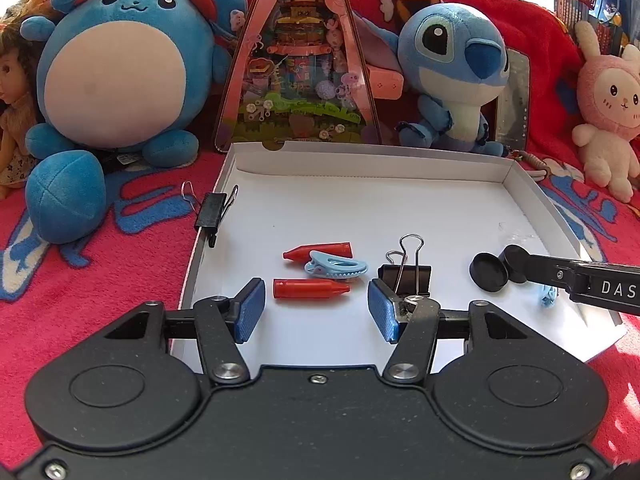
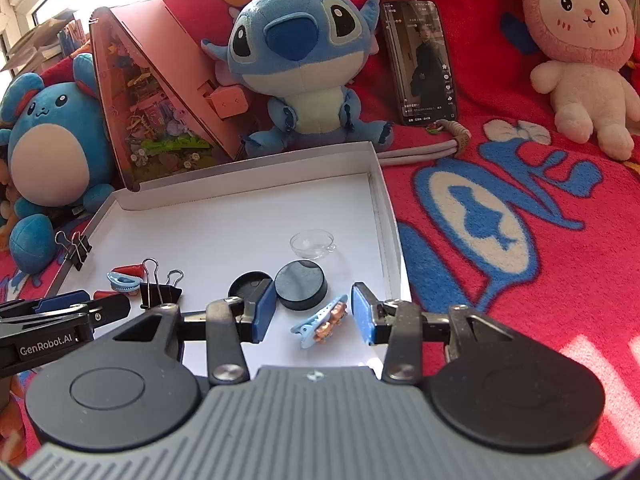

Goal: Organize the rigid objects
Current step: 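Open the left tool to release the red stick while the right tool releases the clip, then withdraw both tools from the box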

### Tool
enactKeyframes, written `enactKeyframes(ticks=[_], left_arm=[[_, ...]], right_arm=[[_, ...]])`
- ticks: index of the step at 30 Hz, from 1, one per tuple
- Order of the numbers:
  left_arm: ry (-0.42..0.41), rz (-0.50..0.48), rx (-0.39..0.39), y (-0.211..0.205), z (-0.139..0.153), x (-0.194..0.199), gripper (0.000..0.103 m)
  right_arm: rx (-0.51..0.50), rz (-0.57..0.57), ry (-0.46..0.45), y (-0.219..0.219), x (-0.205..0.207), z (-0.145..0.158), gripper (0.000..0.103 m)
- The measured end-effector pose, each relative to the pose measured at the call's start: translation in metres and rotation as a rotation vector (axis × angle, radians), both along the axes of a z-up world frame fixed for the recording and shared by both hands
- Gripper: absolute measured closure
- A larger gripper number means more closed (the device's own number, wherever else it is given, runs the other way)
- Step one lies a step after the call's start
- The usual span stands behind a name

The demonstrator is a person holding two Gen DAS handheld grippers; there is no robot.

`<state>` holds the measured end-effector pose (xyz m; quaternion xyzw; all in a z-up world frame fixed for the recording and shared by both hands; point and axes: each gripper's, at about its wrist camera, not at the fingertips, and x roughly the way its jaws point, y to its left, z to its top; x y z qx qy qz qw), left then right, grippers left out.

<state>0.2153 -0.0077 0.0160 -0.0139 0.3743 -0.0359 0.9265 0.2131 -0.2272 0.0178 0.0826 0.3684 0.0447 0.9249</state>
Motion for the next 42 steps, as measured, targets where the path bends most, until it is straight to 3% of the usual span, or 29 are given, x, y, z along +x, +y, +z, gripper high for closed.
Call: enactKeyframes(ticks=[13,42], left_arm=[[-0.055,-0.032,-0.028,0.0,0.019,-0.028,0.025],[-0.114,-0.121,-0.042,0.0,0.033,-0.093,0.02]], right_arm=[[-0.032,0.052,-0.07,0.004,-0.023,0.012,0.02],[-0.095,0.137,-0.185,0.007,-0.084,0.023,0.003]])
